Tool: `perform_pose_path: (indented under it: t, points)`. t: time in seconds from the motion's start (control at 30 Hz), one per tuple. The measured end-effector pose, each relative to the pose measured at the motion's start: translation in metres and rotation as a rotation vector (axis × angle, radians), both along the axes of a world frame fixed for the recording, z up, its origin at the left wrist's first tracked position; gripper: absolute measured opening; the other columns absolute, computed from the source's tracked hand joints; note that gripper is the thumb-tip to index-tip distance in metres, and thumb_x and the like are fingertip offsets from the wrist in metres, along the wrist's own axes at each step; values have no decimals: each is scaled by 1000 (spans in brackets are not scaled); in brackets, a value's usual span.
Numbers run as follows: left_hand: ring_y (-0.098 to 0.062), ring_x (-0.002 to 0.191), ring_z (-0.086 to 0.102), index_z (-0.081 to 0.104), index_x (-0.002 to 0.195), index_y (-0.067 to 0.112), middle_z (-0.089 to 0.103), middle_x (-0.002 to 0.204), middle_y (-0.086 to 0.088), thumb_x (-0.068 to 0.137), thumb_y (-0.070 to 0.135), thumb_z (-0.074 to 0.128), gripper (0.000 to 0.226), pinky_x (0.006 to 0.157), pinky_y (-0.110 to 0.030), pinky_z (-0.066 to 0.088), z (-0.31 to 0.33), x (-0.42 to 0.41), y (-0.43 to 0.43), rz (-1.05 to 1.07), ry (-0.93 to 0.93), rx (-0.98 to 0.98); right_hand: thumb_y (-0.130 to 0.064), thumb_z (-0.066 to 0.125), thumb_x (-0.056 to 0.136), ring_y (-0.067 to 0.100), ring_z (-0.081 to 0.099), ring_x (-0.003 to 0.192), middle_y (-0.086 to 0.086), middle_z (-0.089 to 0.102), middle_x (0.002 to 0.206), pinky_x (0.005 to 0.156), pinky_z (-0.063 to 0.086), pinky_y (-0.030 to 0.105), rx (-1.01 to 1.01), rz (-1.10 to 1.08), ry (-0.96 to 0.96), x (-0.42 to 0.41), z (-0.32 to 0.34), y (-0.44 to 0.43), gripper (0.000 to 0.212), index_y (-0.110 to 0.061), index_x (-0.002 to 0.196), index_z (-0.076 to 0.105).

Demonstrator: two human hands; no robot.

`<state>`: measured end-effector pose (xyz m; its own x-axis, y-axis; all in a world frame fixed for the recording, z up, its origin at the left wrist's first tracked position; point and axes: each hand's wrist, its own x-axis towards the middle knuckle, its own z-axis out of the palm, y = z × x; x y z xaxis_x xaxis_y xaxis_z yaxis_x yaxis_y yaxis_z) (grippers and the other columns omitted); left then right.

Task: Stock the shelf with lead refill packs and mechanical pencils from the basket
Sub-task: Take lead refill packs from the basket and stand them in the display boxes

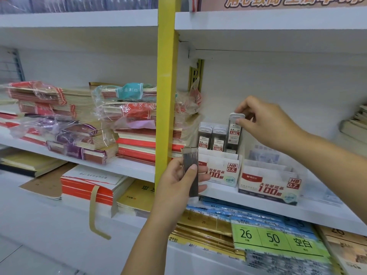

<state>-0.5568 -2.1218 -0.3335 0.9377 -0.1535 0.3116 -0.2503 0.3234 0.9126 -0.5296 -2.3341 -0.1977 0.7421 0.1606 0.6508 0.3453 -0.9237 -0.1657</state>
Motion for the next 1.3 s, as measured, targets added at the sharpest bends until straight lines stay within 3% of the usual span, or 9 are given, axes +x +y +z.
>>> perform_pose_path:
  t: [0.17,0.3,0.47,0.6,0.7,0.83,0.93,1.13,1.3]
  points:
    - [-15,80,76,71,104,38,78,92,-1,99,26,59,18,68,-26,62,-1,0,4,44,-35,54,-32,70,86,4,58,83,-12,64,89,69,50,28,89,-13,106,13,-12,-4,13,-25,94,62]
    - [-8,69,67,73,99,47,77,90,0,98,29,60,23,65,-23,59,0,0,5,52,-49,80,-32,68,87,13,46,95,-7,54,94,76,34,28,-18,-123,72,22,-16,-8,3,-29,88,67]
    - [-3,70,65,75,100,43,76,90,5,97,28,61,21,63,-16,55,1,-4,4,61,-70,129,-28,61,93,13,47,97,-3,53,96,82,35,27,-40,-149,6,8,-18,-5,15,-26,105,69]
    - [6,81,66,76,101,47,75,93,19,94,23,67,26,67,-8,50,7,-13,1,28,-146,172,-44,54,89,-2,60,70,-19,66,78,61,47,10,166,111,158,-35,-26,19,13,-39,88,65]
    - [1,99,66,73,108,48,73,105,16,90,22,73,32,79,-13,53,10,-18,-4,73,-240,256,-63,46,84,-4,61,56,-23,68,70,48,42,6,244,246,345,-62,-39,39,31,-40,83,66]
    - [5,104,61,69,108,54,66,108,23,83,19,80,45,87,-13,50,10,-22,-8,131,-327,322,-33,62,92,5,65,59,-5,73,70,54,49,19,482,327,482,-70,-52,42,9,-31,98,68]
    - [7,103,60,64,114,55,64,110,26,79,23,84,51,82,-16,54,8,-21,-2,96,-243,333,-15,61,93,5,66,61,-5,75,79,56,51,20,599,286,467,-73,-52,34,18,-27,106,67]
    - [-16,95,75,63,119,19,78,103,-1,91,9,69,30,69,-21,58,8,-15,6,-4,-17,-4,-10,63,92,11,72,66,0,77,84,55,52,14,778,256,476,-78,-52,17,11,-14,102,65]
    - [-20,95,75,67,115,14,78,103,-6,93,7,66,23,71,-23,59,8,-12,2,3,26,-97,-11,68,88,18,73,72,4,76,82,63,57,22,710,233,556,-80,-52,18,9,-10,96,65]
